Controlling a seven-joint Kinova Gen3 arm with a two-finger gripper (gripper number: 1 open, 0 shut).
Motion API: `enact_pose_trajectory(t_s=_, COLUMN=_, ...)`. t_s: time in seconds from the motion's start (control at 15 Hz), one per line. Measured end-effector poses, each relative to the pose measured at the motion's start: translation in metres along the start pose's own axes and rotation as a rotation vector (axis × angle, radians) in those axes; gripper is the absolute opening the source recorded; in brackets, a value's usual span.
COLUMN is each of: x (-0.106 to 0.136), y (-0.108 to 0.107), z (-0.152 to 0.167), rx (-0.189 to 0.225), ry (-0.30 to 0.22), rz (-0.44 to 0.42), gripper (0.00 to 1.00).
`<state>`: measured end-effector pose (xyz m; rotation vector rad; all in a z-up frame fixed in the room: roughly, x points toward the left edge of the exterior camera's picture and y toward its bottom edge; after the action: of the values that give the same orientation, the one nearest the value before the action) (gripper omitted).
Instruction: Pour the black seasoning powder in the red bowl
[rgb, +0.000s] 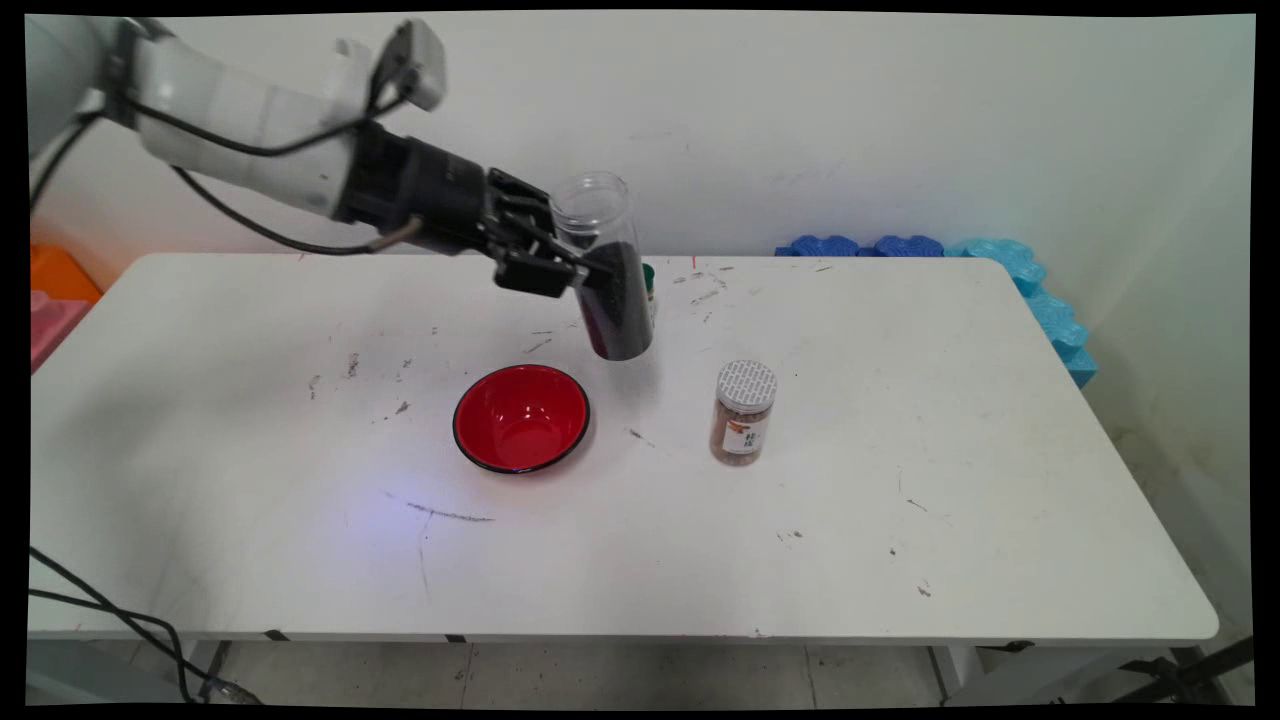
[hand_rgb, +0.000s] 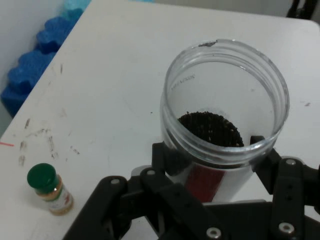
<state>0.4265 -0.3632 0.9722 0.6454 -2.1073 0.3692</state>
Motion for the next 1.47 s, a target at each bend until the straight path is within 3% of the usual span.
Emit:
enact_pose_trajectory(t_s=0.4, x=0.000, y=0.016, z=-0.050, rx=-0.025, ry=0.003, rz=0.005, gripper=0.00)
enact_pose_trajectory(t_s=0.87, x=-0.032, y=0.032, z=-0.093, rx=-0.050, ry=-0.061, rz=-0.021, gripper=0.00)
enact_pose_trajectory(t_s=1.47, x=-0.074, y=0.045, z=-0.084, rx=-0.080, ry=-0.142, rz=-0.069, gripper=0.00)
